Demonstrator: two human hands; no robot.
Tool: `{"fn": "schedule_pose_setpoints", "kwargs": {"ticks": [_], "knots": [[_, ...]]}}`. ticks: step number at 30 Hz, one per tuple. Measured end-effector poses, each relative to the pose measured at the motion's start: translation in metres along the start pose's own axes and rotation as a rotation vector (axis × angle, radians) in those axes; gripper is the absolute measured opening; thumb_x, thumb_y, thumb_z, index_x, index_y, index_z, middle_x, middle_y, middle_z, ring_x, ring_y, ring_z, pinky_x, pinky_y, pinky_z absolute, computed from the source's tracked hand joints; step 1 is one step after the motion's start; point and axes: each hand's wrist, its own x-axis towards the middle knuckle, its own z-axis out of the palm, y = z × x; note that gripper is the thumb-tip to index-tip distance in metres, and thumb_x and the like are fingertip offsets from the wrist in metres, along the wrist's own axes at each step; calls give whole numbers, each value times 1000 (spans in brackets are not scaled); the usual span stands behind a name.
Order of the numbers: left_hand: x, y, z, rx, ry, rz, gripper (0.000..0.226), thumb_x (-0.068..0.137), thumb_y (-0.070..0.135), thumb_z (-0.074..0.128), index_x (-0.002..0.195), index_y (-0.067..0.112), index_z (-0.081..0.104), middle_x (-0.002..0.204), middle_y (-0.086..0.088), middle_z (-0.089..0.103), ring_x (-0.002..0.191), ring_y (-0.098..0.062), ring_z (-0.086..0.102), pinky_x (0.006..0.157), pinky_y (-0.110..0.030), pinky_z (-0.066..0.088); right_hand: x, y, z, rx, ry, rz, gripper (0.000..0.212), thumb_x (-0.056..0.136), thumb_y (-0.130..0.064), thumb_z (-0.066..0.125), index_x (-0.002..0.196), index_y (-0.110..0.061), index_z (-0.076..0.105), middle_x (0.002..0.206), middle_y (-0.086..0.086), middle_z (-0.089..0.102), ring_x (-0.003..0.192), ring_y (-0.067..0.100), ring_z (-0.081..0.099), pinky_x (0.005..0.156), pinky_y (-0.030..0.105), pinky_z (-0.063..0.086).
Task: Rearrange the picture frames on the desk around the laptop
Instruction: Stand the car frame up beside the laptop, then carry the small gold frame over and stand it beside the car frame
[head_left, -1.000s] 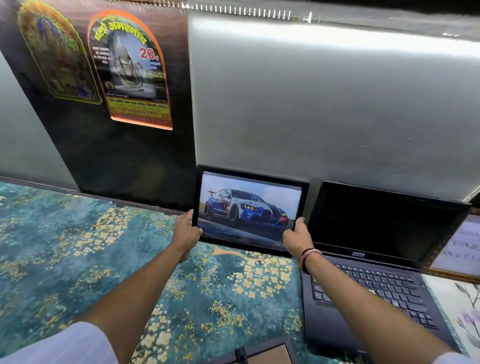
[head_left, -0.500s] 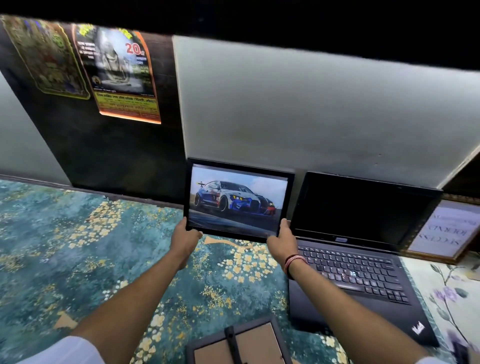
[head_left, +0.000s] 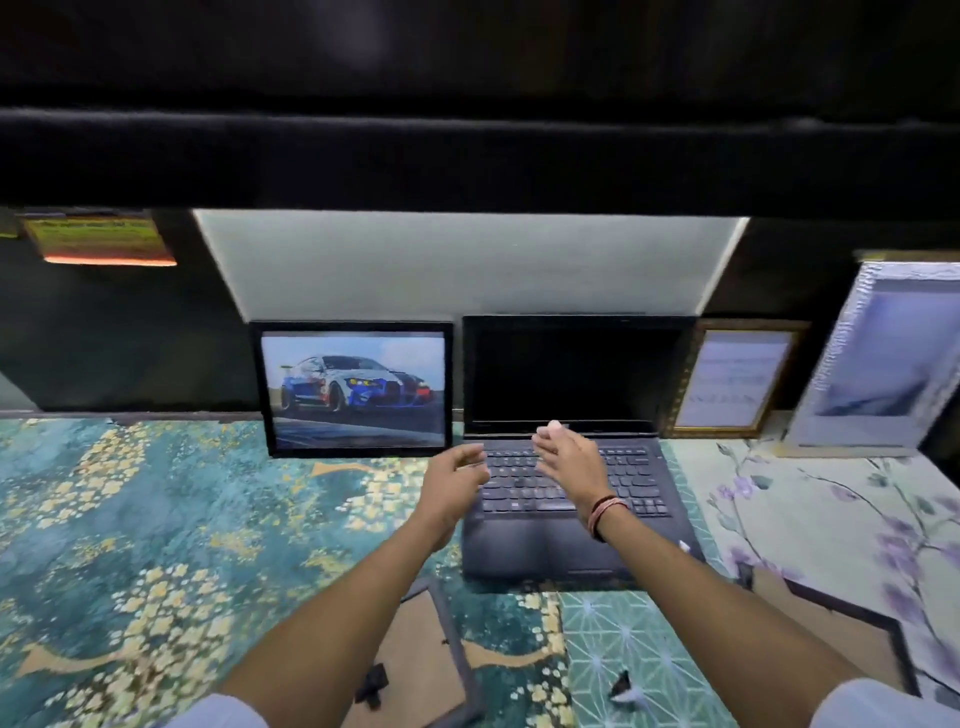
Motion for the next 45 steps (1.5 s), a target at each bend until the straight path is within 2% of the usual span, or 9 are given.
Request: {"fn": "schedule_pose_setpoints", "kwargs": {"ticks": [9,12,16,19,26,30,36,41,45], "knots": [[-32,31,206,47,-132,30,27,88,-10,61,103,11,68,96,-5,69,90,-19,63,82,-29,51,9,3,-222,47,187,20,27,99,-26,50,103,-10,71,114,24,69,110,37,67,99,46,53],[-40,51,271,101,-193,64,32,89,-15,53,94,12,70,82,10,76,75,-1,68,69,-15,51,27,2,-292,-14,210,5,17,92,-25,53,87,-21,68,100,8,67,102,26,63,89,38,52],[-28,76,337,114,-179,85,35,86,-16,53,110,6,65,106,-4,76,73,7,72,59,-9,51,75,-1,-359,-125,159,-40,19,95,-21,50,112,-29,54,118,1,58,110,18,52,108,44,44],[-15,90,364,136,-107,116,47,86,-15,54,130,4,57,121,4,66,105,-11,67,76,-19,51,136,25,-388,-155,122,-74,45,82,-36,47,123,-23,59,136,2,62,124,20,55,112,50,41],[30,82,379,143,-30,66,49,75,-6,58,117,19,55,113,-1,71,112,-26,68,86,-39,59,124,-21,-373,-176,127,12,62,96,-7,39,156,-10,23,156,9,37,142,28,37,116,35,30],[33,88,391,108,-68,49,60,78,-14,49,130,15,47,121,-3,66,112,-22,61,83,-30,49,139,-17,-373,-139,112,24,72,93,-6,39,159,-15,12,163,5,27,147,26,29,121,42,24],[33,76,396,50,7,3,68,78,-19,43,133,21,47,125,-3,66,121,-26,58,93,-37,50,147,-13,-374,-106,82,51,73,95,2,36,159,-21,10,159,5,31,145,29,33,119,47,29],[1,71,399,-94,106,-4,74,94,-15,45,158,16,24,142,4,50,132,-15,46,112,-39,38,140,2,-379,-68,96,42,73,89,-2,39,156,-27,21,147,0,45,134,26,45,111,49,41],[-10,59,379,-71,139,103,41,99,5,53,131,29,60,120,6,71,110,-15,69,84,-41,62,116,7,-380,-52,79,33,61,91,-3,38,149,-23,36,139,6,56,127,32,54,101,50,51]]}}
